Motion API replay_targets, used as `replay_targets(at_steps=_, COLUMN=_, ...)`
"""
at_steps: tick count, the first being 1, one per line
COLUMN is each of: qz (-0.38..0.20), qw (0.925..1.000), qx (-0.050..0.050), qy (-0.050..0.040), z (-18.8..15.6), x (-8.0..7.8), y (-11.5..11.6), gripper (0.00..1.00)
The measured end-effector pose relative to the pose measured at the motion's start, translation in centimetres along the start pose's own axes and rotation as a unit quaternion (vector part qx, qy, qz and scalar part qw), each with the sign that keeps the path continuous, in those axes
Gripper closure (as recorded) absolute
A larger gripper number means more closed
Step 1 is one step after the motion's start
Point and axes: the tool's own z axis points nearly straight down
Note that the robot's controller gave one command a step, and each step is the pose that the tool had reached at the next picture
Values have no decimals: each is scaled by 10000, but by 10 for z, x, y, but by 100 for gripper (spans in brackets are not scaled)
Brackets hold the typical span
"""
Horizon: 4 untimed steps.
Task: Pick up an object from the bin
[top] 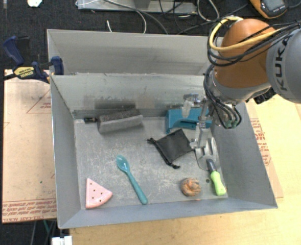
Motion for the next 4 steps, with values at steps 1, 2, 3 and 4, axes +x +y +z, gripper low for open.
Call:
replay_targets(at_steps=1, qz=448, qw=9990, qx=-7, qy=-13, z=79, x=6, y=-1, gripper=0)
replay_targets(at_steps=2, qz=820, qw=9966, qx=-10, qy=-7, z=115, x=14, y=3, gripper=0)
replay_targets(at_steps=3, qz=1476, qw=9890, qx=-20, qy=-16, z=90, x=14, y=23, gripper=0)
replay_targets(at_steps=4, qz=2047, qw=9788, qx=-17, qy=-15, z=134, x=16, y=11, gripper=0)
